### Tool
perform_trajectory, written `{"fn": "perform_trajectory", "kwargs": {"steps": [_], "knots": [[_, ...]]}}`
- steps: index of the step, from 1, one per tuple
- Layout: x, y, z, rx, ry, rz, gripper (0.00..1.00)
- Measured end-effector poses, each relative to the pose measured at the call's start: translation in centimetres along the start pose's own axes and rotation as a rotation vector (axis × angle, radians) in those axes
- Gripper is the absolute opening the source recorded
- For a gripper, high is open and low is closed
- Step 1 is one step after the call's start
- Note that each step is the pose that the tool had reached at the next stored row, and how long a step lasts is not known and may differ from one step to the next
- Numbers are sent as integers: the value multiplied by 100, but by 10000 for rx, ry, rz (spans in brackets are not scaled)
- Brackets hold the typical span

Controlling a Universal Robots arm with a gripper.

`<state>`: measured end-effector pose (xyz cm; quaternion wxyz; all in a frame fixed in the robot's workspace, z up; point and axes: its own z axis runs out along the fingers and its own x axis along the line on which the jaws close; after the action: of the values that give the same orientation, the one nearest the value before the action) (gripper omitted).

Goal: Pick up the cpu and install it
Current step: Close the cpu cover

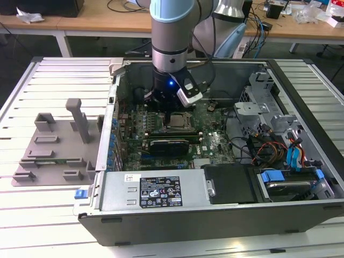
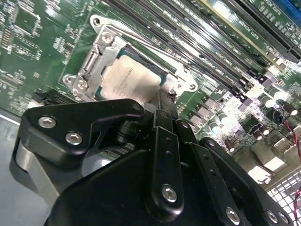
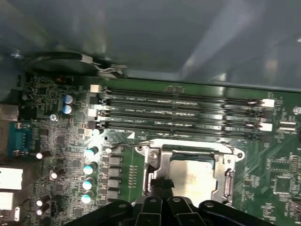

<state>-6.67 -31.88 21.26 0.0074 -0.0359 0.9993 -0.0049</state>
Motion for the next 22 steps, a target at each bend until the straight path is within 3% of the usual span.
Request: {"fn": "perform_trajectory", "kwargs": {"steps": [4, 8, 12, 18, 22], "knots": [[5, 1, 8, -1, -1, -1, 11], [12, 1, 80, 1, 0, -1, 11], [14, 2, 97, 3, 2, -1, 11], [12, 1, 41, -1, -1, -1, 11], [13, 1, 36, 8, 1, -1, 11]]}}
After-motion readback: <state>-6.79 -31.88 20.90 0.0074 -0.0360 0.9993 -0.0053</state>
